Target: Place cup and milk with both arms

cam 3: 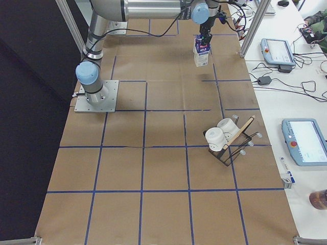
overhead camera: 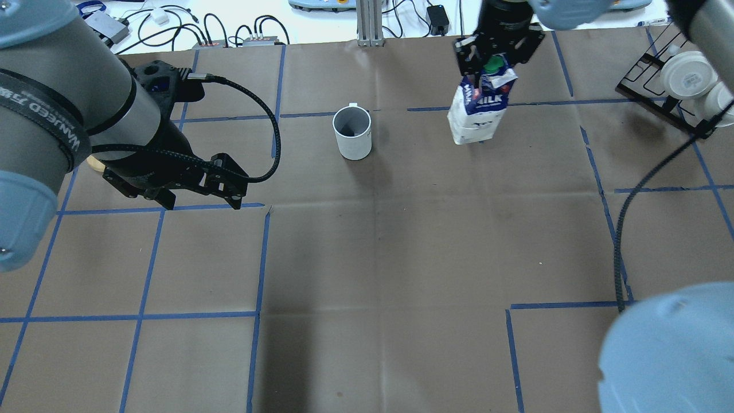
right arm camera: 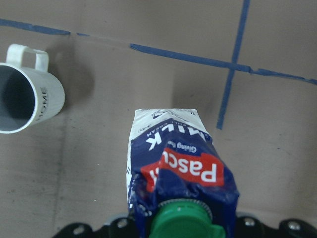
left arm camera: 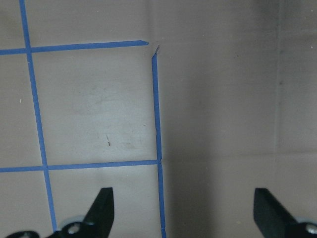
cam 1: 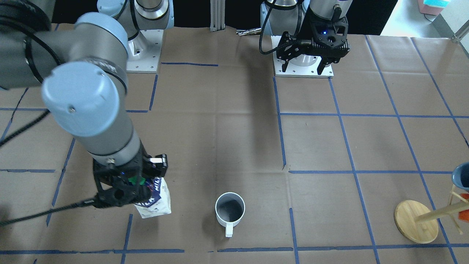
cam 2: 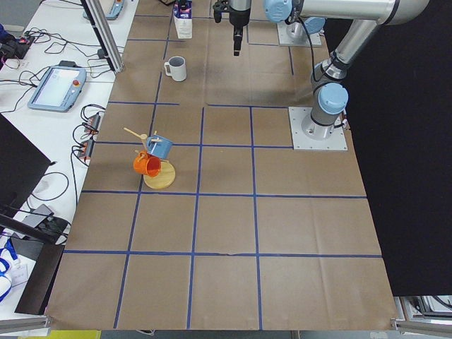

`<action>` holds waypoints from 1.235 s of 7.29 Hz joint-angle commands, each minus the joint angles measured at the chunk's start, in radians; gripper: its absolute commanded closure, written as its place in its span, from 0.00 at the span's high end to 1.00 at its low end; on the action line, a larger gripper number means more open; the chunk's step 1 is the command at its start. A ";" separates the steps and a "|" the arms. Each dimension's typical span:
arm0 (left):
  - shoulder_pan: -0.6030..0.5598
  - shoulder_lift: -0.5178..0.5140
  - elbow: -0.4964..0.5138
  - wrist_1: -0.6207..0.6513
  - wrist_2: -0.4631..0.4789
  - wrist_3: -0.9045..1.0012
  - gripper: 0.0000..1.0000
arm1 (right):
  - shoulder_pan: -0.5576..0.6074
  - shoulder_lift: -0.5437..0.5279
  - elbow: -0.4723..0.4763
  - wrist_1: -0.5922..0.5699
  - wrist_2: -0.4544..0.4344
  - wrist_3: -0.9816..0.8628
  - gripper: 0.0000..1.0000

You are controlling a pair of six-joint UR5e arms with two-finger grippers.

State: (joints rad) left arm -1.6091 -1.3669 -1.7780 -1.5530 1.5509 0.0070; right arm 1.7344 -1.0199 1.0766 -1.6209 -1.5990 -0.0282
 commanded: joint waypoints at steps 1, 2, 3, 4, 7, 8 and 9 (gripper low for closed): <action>0.000 0.002 0.000 0.001 0.002 -0.004 1.00 | 0.069 0.162 -0.151 0.006 0.002 0.069 0.47; 0.000 0.002 0.000 0.001 0.000 -0.004 1.00 | 0.085 0.199 -0.174 0.004 0.013 0.091 0.47; 0.000 0.000 0.000 0.002 0.002 -0.005 1.00 | 0.099 0.211 -0.181 0.004 0.014 0.105 0.47; 0.000 0.000 0.000 0.002 0.002 -0.008 1.00 | 0.102 0.214 -0.181 0.007 0.014 0.116 0.55; 0.000 -0.001 0.000 0.002 0.002 -0.009 1.00 | 0.086 0.210 -0.181 0.013 0.013 0.114 1.00; 0.000 -0.001 0.000 0.002 0.000 -0.009 1.00 | 0.074 0.198 -0.181 0.029 0.013 0.113 1.00; 0.000 -0.003 0.000 0.002 0.000 -0.009 1.00 | 0.073 0.184 -0.181 0.047 0.013 0.108 1.00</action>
State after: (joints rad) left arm -1.6092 -1.3685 -1.7779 -1.5509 1.5513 -0.0015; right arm 1.8134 -0.8210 0.8959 -1.5930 -1.5862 0.0839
